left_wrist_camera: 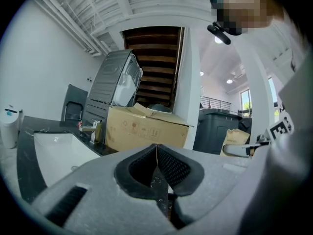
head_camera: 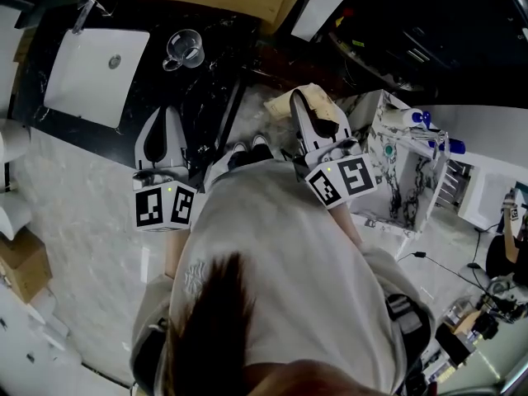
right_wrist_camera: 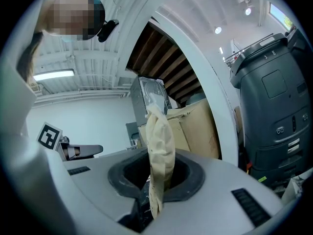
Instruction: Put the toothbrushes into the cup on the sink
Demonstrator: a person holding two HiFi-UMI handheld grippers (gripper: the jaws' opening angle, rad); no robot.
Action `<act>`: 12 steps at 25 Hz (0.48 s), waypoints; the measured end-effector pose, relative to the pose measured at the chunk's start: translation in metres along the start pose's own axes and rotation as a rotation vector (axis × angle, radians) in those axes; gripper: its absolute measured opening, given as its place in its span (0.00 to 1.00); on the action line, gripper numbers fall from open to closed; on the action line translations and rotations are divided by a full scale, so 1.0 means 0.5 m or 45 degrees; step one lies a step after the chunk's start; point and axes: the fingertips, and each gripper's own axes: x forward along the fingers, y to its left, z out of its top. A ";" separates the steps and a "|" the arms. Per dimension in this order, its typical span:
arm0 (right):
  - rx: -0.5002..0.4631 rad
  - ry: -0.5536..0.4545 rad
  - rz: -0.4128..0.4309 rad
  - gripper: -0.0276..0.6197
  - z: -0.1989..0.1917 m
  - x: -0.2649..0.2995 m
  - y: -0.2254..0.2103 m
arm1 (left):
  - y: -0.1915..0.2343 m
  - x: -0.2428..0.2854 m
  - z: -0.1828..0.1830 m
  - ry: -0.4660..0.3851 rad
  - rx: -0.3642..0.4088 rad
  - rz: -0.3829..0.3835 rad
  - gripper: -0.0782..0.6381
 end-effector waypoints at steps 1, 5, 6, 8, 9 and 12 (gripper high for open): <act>0.000 -0.003 0.003 0.12 0.001 0.002 -0.001 | 0.000 0.001 0.001 -0.002 0.001 0.003 0.13; -0.003 -0.010 0.011 0.12 0.003 0.007 -0.005 | -0.001 0.002 -0.001 -0.004 0.000 0.011 0.13; -0.006 -0.010 0.013 0.12 0.003 0.006 -0.004 | -0.001 0.002 -0.002 -0.001 0.000 0.011 0.13; -0.012 -0.014 0.019 0.12 0.005 0.006 -0.002 | -0.001 0.001 -0.001 0.005 0.001 0.010 0.13; -0.015 -0.017 0.021 0.12 0.007 0.007 -0.002 | -0.001 0.001 -0.001 0.006 0.002 0.009 0.13; -0.017 -0.035 0.019 0.12 0.013 0.008 -0.006 | -0.001 0.003 0.003 0.007 0.005 0.008 0.13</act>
